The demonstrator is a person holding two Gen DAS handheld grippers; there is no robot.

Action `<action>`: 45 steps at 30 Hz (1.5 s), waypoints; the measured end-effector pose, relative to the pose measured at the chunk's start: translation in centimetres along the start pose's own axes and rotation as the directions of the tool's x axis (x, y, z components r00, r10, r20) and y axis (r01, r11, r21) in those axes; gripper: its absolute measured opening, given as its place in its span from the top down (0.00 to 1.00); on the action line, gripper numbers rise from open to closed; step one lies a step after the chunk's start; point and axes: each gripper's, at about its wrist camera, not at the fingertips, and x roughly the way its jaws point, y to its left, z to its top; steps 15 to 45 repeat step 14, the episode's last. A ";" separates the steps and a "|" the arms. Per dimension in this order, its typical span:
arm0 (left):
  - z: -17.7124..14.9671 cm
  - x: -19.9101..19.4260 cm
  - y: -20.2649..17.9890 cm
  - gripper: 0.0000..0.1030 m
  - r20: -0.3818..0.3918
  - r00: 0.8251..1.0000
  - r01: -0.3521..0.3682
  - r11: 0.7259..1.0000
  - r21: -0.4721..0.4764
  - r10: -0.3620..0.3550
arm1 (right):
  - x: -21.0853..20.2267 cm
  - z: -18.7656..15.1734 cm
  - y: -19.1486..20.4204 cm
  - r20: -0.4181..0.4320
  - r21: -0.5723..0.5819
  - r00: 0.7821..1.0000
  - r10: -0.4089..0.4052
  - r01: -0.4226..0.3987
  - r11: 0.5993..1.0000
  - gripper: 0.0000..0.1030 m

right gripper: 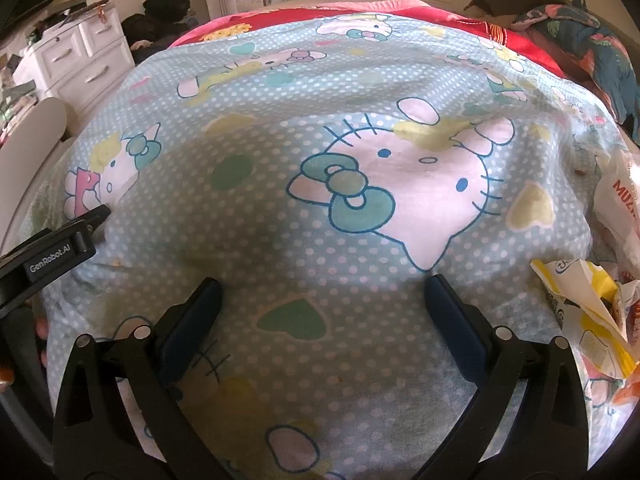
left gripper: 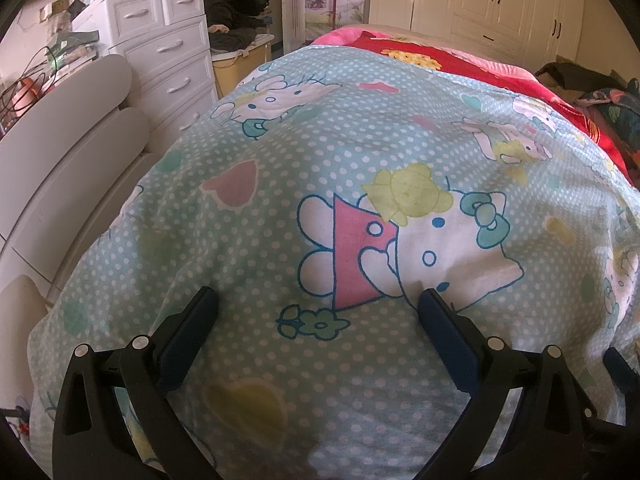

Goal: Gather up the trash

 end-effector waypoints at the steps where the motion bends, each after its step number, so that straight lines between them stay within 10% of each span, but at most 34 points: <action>1: 0.0 0.1 -0.1 0.05 -0.001 1.000 -0.005 1.000 0.003 0.005 | 0.0 0.0 0.0 0.000 -0.001 1.000 -0.002 0.002 1.000 0.09; 45: 0.1 0.2 -0.4 0.05 0.005 1.000 -0.021 1.000 0.013 0.021 | -0.1 -0.1 0.0 0.005 0.001 1.000 0.001 -0.001 1.000 0.09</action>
